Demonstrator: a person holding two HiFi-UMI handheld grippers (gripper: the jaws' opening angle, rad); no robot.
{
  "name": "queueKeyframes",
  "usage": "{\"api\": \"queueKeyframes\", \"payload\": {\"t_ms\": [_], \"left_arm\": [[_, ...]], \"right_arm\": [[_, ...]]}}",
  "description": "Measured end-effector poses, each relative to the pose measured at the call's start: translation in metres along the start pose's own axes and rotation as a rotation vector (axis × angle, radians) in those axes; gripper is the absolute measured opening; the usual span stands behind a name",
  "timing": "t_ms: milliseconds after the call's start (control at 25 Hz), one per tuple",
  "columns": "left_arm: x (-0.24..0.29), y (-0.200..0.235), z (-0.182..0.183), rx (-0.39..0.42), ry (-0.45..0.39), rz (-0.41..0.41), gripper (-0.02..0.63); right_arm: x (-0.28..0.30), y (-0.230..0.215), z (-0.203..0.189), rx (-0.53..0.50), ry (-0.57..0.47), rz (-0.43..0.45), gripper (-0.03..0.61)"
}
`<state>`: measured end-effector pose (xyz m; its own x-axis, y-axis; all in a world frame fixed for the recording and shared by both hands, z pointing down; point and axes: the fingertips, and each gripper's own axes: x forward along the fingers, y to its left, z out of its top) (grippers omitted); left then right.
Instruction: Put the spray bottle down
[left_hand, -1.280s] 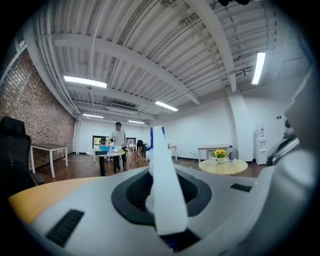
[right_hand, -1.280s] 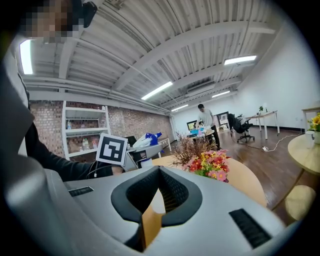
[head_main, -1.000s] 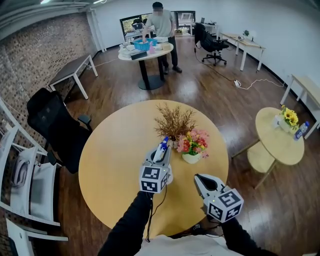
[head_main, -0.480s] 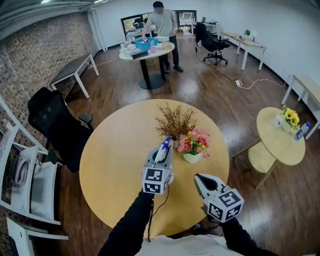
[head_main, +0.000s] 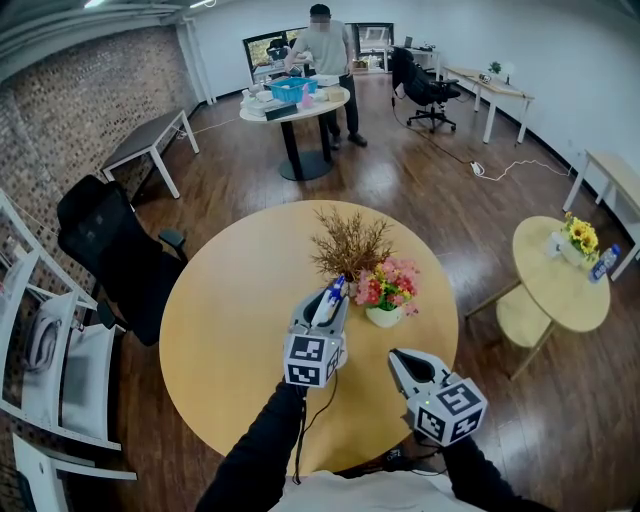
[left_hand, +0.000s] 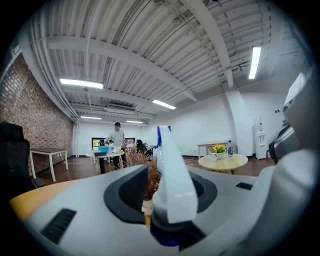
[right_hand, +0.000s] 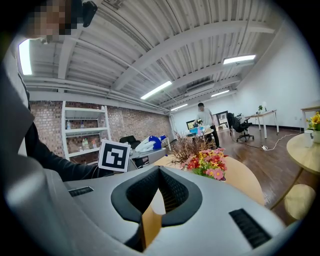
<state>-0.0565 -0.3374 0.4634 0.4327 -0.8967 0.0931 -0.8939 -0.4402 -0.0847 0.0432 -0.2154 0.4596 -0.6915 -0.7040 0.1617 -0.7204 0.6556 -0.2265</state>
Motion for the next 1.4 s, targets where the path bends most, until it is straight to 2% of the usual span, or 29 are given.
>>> {"api": "queueKeyframes", "payload": {"t_ms": [200,400,680,720,800,840,960,1120,1400], "left_arm": [[-0.005,-0.003,-0.002,-0.006,0.018,-0.019,0.203],[-0.02,-0.007,-0.011,-0.026,0.052,-0.035,0.295],[-0.103,-0.01,-0.034,-0.124,0.069,0.046,0.314],[-0.119,-0.01,-0.038,-0.139,0.079,0.067,0.291],[-0.15,-0.008,-0.045,-0.17,0.109,0.1,0.102],[-0.164,-0.008,-0.046,-0.183,0.121,0.111,0.027],[-0.195,-0.006,-0.041,-0.22,0.14,0.127,-0.015],[-0.217,-0.009,-0.032,-0.289,0.136,0.109,-0.015],[-0.233,-0.018,-0.021,-0.283,0.143,0.097,-0.015]], "right_arm": [[-0.003,0.004,0.002,-0.004,0.001,0.005,-0.019],[-0.002,0.011,0.004,-0.005,0.001,0.02,-0.019],[0.002,0.027,0.001,0.001,-0.002,0.043,-0.018],[0.003,0.029,0.001,0.002,-0.005,0.046,-0.02],[0.006,0.035,0.003,-0.001,-0.018,0.056,-0.019],[0.006,0.039,0.005,-0.002,-0.026,0.063,-0.02],[0.009,0.052,0.013,-0.006,-0.053,0.087,-0.02],[0.013,0.066,0.016,-0.014,-0.072,0.111,-0.02],[0.014,0.089,0.024,-0.055,-0.08,0.144,-0.02]]}}
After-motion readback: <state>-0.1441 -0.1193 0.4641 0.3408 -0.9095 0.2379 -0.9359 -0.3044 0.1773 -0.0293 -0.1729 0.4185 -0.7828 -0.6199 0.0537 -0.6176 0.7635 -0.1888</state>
